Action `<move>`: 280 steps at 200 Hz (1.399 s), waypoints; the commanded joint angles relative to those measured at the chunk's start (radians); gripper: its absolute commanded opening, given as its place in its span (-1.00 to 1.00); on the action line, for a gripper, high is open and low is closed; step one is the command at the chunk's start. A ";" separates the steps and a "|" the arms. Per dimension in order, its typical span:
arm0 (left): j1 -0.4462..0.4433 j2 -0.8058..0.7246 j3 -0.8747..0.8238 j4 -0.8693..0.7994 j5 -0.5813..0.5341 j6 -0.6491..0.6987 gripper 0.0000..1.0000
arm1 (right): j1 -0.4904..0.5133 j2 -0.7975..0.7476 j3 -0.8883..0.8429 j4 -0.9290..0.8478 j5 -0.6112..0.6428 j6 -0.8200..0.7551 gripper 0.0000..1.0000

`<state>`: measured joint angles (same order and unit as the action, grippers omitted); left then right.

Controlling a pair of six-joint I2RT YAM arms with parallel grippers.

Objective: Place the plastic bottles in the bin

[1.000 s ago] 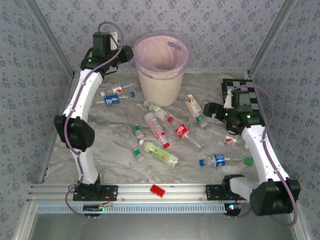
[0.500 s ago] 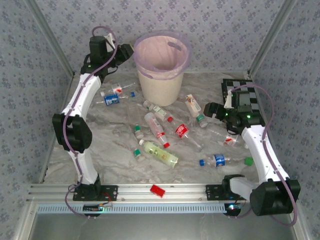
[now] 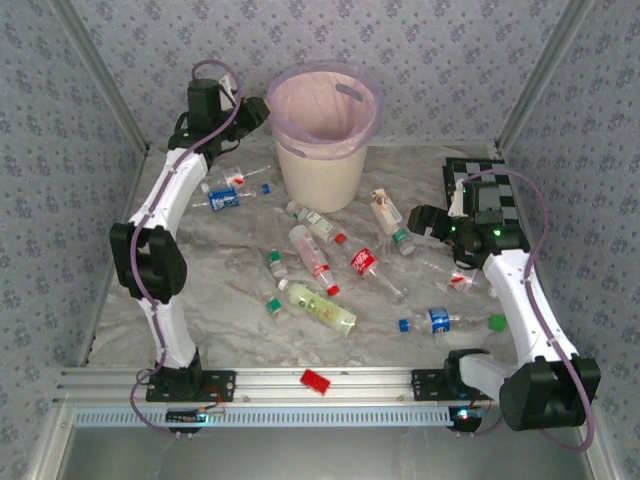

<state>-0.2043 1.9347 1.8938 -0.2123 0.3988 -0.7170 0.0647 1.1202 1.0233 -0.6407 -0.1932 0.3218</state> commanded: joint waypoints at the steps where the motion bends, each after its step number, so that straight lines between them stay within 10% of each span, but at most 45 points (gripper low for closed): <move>1: -0.006 0.010 0.005 0.027 -0.005 -0.002 -0.60 | -0.006 0.002 -0.005 -0.024 0.022 -0.016 0.95; 83: -0.006 0.021 0.003 0.036 0.002 -0.010 -1.00 | -0.006 0.012 -0.003 -0.022 0.026 -0.020 0.95; 280: 0.009 -0.005 -0.179 0.158 0.029 -0.058 -1.00 | -0.006 0.050 -0.052 0.014 0.017 -0.033 0.93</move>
<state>-0.2028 1.9461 1.7115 -0.0990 0.4004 -0.7723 0.0601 1.1473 0.9867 -0.6365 -0.1787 0.3138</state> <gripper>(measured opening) 0.062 0.970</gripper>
